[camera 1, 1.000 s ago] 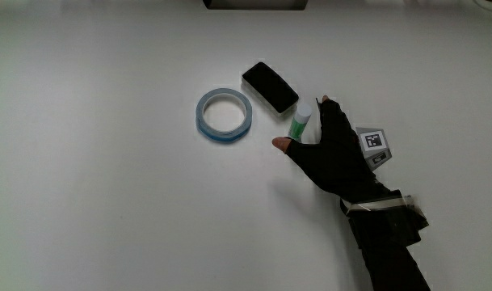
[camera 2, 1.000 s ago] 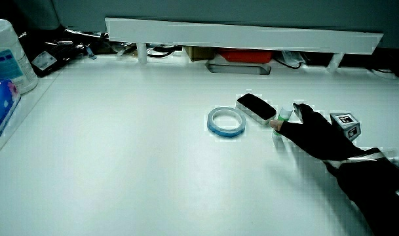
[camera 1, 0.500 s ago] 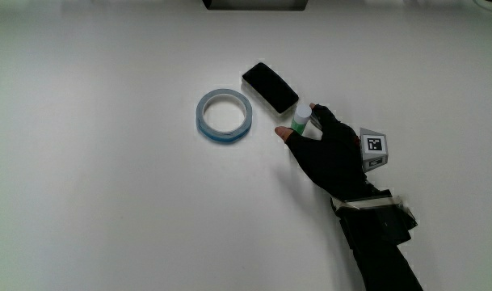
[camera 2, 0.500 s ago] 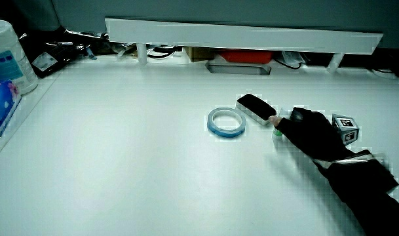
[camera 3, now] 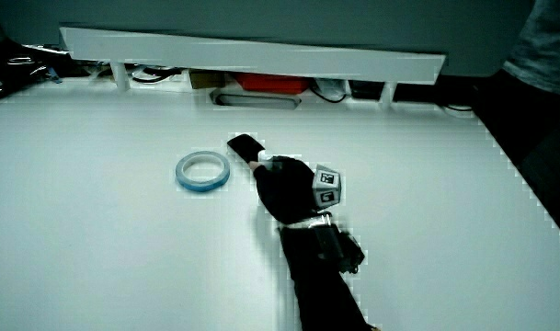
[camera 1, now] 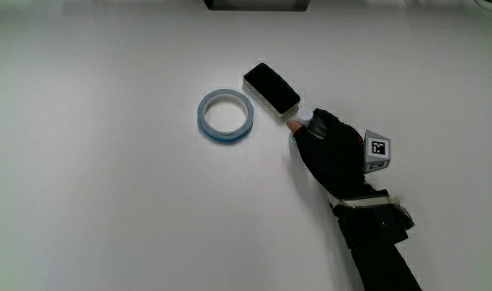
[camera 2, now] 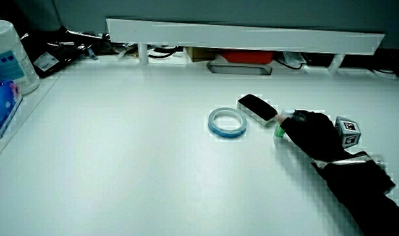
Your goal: Pick glue stick
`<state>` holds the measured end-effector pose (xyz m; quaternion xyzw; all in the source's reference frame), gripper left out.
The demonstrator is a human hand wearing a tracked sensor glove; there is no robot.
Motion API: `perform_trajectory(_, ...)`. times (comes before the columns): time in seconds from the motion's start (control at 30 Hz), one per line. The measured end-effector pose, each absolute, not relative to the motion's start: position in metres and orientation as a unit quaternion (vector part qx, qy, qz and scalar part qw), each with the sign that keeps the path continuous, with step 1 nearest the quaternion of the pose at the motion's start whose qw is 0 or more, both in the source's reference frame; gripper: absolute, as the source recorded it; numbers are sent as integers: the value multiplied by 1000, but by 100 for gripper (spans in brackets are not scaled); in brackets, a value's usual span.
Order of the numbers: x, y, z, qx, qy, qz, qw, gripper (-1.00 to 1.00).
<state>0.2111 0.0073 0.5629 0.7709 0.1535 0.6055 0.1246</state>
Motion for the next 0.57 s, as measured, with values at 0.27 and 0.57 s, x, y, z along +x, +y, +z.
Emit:
perform_trajectory(0.27,202,4,524,788,80,600,115,100)
perform_trajectory(0.57,186,16,481,777,-12,615,132,100)
